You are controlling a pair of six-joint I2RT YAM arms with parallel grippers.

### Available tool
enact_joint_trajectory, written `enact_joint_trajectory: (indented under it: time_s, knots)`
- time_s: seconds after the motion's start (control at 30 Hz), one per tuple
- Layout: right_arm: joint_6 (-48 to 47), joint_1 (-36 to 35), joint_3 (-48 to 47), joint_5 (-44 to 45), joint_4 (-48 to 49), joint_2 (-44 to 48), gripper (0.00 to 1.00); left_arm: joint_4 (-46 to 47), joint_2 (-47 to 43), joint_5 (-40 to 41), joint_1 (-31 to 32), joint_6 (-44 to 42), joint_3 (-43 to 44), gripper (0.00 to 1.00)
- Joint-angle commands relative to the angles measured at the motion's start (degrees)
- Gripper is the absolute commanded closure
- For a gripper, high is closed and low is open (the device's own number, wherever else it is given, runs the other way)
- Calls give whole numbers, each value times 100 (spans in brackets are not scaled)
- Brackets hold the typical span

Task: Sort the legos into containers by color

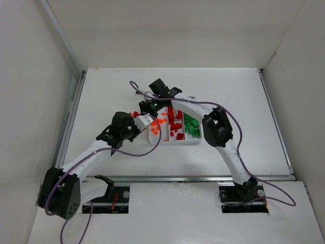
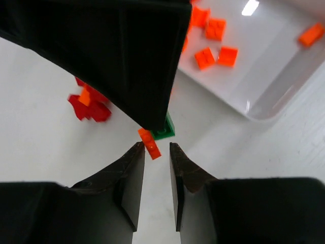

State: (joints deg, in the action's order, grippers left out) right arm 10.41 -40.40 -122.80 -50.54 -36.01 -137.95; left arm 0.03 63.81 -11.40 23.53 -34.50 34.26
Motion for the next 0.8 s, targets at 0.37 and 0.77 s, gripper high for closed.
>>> enact_joint_trajectory:
  time_s: [0.37, 0.77]
  knots:
    - [-321, 68, -42, 1029, 367, 137, 100, -575, 325, -232, 64, -971, -666, 100]
    - [21, 892, 642, 1106, 595, 1199, 100, -522, 491, -126, 64, -1119, -228, 77]
